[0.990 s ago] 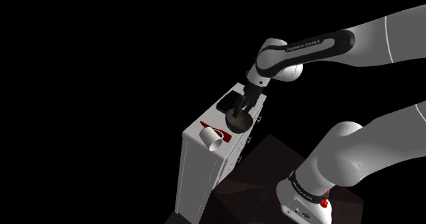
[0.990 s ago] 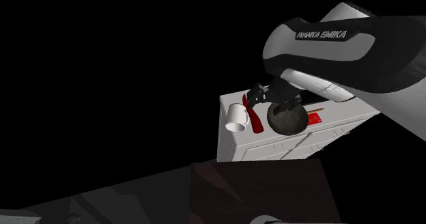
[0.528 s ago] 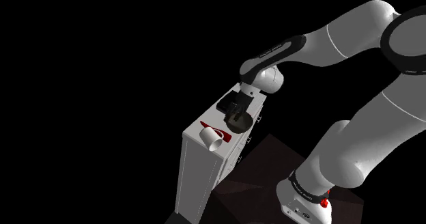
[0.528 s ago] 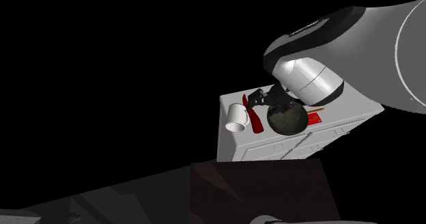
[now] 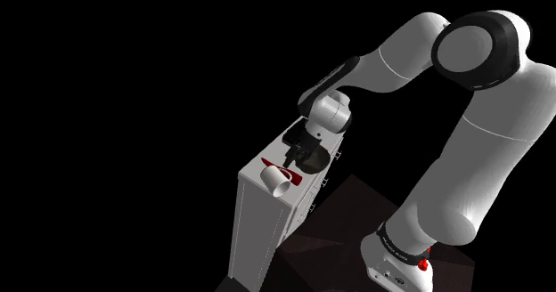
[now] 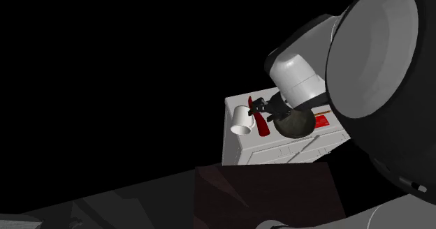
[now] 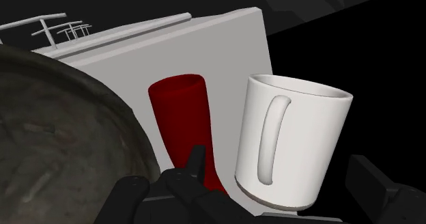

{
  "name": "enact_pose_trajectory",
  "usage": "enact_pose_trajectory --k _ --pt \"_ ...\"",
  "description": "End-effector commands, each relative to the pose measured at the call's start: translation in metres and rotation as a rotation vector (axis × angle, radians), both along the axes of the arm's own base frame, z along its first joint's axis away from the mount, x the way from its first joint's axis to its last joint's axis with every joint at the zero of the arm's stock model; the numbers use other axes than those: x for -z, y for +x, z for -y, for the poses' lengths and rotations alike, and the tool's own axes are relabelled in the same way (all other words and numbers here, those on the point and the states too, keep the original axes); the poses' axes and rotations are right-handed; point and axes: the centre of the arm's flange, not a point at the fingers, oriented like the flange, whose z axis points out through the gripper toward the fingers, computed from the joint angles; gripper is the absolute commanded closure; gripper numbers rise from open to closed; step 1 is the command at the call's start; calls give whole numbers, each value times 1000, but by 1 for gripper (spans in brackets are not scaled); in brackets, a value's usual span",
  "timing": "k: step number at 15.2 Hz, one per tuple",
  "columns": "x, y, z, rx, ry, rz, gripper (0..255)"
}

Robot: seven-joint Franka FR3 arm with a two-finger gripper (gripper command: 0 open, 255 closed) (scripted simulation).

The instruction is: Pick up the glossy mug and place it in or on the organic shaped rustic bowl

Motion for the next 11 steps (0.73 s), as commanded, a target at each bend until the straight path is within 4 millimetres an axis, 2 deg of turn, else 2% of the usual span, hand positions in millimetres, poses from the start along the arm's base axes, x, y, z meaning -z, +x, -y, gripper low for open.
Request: enact_pose_trajectory --k 1,3,11 --pt "9 0 -5 1 0 1 0" --pt "17 0 -9 1 0 1 0" --pt "17 0 -9 1 0 1 0"
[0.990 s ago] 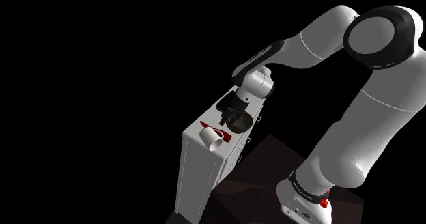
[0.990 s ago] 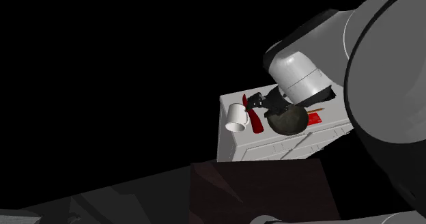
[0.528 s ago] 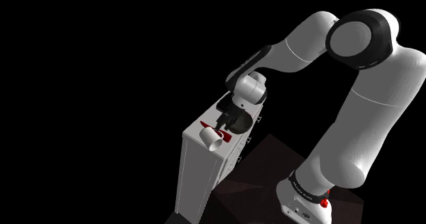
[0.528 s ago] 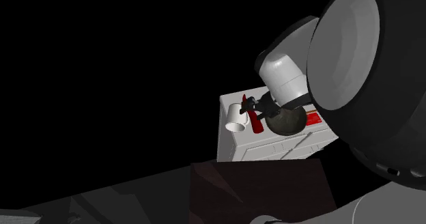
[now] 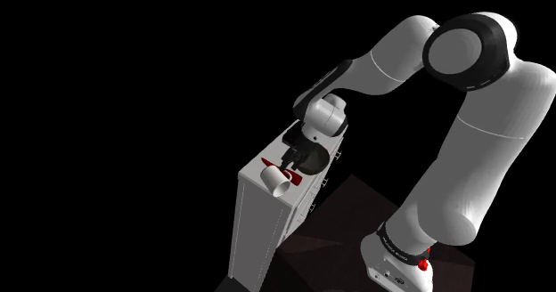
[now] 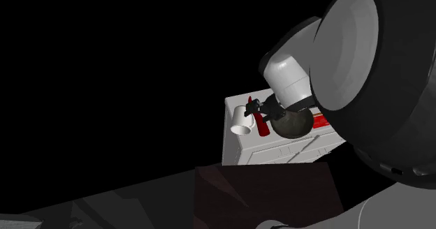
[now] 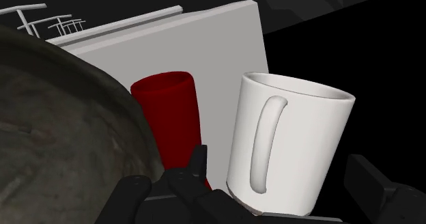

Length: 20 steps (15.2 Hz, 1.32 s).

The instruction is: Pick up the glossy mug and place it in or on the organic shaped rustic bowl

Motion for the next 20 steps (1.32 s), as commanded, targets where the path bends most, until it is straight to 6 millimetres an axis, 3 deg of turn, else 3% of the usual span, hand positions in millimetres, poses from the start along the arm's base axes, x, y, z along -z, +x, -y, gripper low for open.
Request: enact_pose_trajectory --k 1,9,20 --pt "5 -4 5 10 -5 -11 255" --pt "7 -3 6 10 -5 -11 255" --pt "-49 -4 4 10 -5 -11 255"
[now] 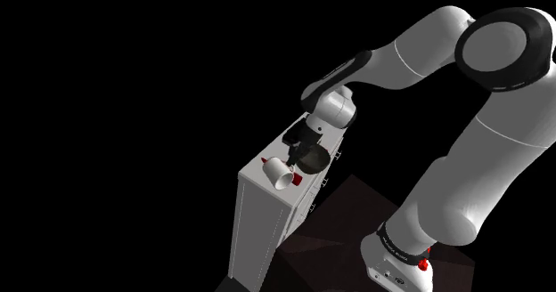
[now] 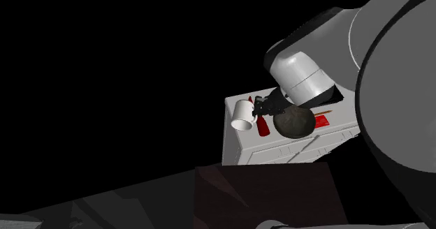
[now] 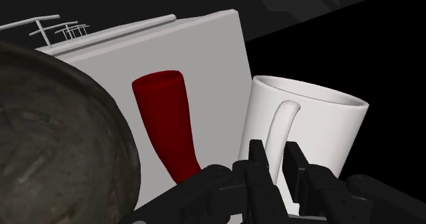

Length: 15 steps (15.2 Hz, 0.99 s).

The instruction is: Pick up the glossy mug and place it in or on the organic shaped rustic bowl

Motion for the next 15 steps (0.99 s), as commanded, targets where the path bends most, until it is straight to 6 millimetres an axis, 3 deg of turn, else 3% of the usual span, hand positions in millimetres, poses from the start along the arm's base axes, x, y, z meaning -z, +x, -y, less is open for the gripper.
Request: enact_pose_trajectory --k 1,15 --pt "-11 0 0 0 0 0 255" --pt "-85 0 0 0 0 0 255"
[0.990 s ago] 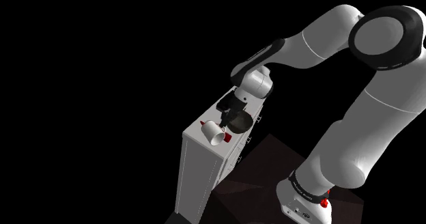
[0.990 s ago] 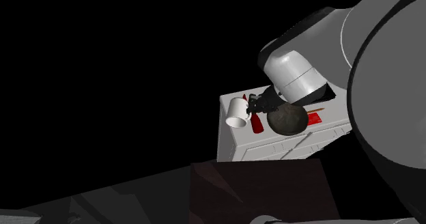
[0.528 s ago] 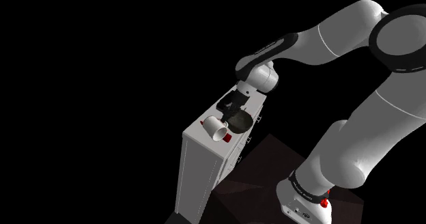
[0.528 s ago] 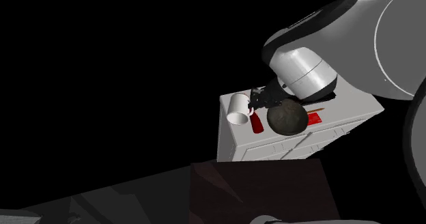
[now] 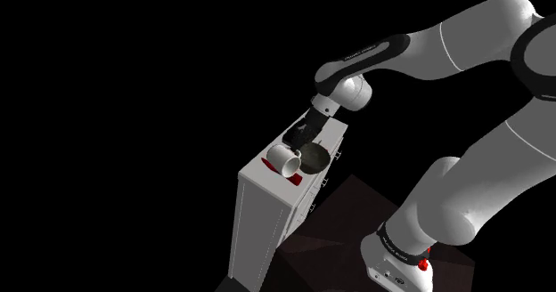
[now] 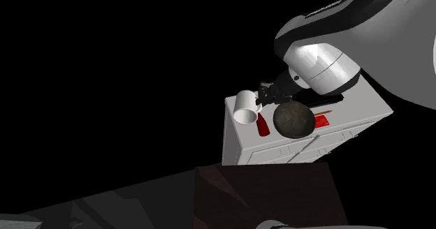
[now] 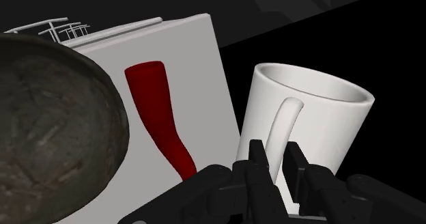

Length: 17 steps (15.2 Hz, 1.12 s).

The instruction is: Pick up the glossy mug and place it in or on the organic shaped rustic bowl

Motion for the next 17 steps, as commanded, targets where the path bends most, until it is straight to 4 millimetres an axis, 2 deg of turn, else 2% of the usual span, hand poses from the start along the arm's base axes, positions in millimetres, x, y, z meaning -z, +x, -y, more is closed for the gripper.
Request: enact_pose_trajectory --k 1,8,17 --pt "-11 0 0 0 0 0 255" --pt "-45 0 0 0 0 0 255" --pt "-76 -11 115 0 0 0 255"
